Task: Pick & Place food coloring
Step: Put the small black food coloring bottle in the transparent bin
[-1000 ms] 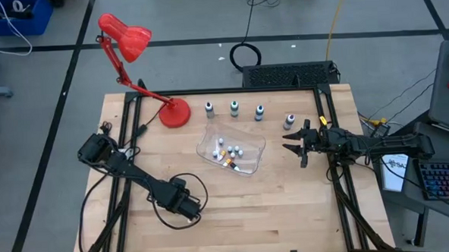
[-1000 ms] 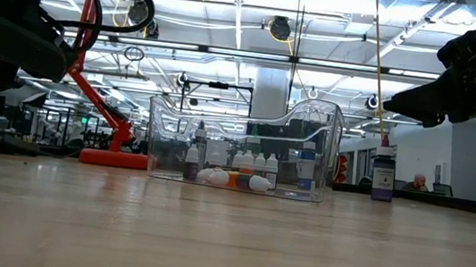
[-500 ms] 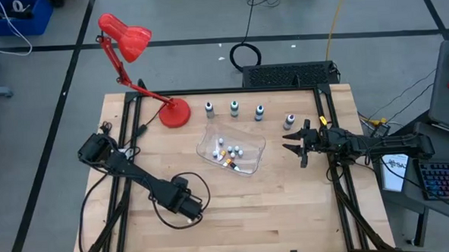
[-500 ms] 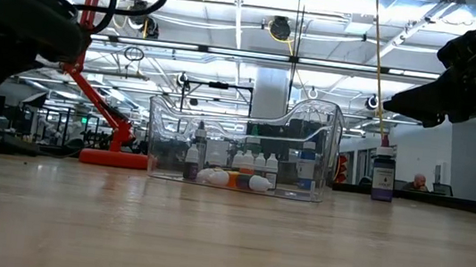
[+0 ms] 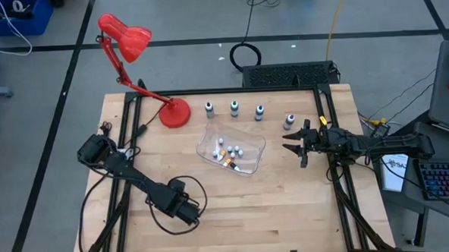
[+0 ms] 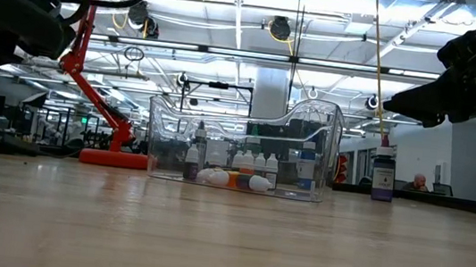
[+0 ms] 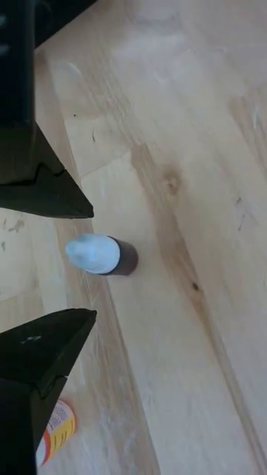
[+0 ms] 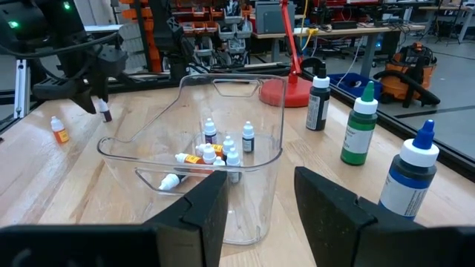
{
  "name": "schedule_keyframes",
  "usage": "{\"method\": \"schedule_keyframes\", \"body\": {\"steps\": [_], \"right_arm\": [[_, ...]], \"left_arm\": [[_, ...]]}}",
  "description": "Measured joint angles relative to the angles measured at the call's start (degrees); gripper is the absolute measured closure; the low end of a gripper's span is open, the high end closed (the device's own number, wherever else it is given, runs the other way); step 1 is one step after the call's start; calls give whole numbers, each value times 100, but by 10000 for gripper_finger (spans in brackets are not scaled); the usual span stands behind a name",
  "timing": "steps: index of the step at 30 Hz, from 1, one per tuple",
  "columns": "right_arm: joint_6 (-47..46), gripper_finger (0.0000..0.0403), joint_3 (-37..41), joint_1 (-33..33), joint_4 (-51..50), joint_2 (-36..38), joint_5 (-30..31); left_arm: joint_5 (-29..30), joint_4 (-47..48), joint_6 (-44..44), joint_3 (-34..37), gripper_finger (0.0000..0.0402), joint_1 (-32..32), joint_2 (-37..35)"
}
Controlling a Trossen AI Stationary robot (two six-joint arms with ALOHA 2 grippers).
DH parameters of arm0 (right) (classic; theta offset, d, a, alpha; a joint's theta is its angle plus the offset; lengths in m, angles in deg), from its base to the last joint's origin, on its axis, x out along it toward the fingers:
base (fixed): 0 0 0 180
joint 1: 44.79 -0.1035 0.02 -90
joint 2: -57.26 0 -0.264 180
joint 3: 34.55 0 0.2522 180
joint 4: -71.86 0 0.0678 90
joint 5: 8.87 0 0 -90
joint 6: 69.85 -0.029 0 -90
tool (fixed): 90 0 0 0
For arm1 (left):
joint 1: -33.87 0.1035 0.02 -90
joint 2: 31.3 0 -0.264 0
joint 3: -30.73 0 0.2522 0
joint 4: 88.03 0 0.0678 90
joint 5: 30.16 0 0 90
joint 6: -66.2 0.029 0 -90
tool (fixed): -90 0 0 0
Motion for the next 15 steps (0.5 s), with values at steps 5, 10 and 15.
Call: {"method": "schedule_keyframes", "body": {"steps": [5,10,15], "right_arm": [[0,259,0,0,-2,0,0],[0,259,0,0,-1,-1,0],[0,259,0,0,-2,-1,0]], "left_arm": [[27,11,0,0,190,3,0],[27,11,1,2,190,2,0],[90,20,6,4,190,2,0]]}}
